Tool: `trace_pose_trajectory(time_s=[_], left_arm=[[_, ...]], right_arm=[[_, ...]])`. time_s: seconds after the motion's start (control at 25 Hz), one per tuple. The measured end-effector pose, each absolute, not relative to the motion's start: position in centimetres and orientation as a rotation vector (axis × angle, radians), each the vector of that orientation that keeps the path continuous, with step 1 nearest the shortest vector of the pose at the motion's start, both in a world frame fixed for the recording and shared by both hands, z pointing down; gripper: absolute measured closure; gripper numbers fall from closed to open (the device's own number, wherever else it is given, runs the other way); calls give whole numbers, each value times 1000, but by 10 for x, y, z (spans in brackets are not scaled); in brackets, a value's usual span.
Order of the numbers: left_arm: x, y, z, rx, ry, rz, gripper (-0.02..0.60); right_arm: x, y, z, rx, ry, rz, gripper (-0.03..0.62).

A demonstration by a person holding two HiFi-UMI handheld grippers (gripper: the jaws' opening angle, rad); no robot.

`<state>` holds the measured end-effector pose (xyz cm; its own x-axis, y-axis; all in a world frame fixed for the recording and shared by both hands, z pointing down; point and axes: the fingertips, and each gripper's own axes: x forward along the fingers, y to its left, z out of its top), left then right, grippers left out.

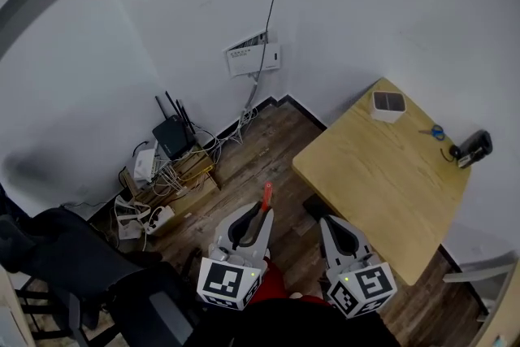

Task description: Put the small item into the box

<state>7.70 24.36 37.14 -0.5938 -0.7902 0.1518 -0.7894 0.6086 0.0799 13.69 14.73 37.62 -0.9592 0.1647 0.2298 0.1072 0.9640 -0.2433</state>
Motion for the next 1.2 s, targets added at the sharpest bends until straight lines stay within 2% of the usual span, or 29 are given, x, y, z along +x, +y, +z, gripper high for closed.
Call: trace_pose_trajectory(time_s=[0.6, 1.2], left_arm=[[-22, 256, 382, 1379, -2612, -34, 509], [-60, 264, 389, 1410, -2589, -63, 509]], right_arm=[[24, 169, 383, -153, -2835, 297, 586], [-10, 166, 386, -60, -2817, 274, 586]])
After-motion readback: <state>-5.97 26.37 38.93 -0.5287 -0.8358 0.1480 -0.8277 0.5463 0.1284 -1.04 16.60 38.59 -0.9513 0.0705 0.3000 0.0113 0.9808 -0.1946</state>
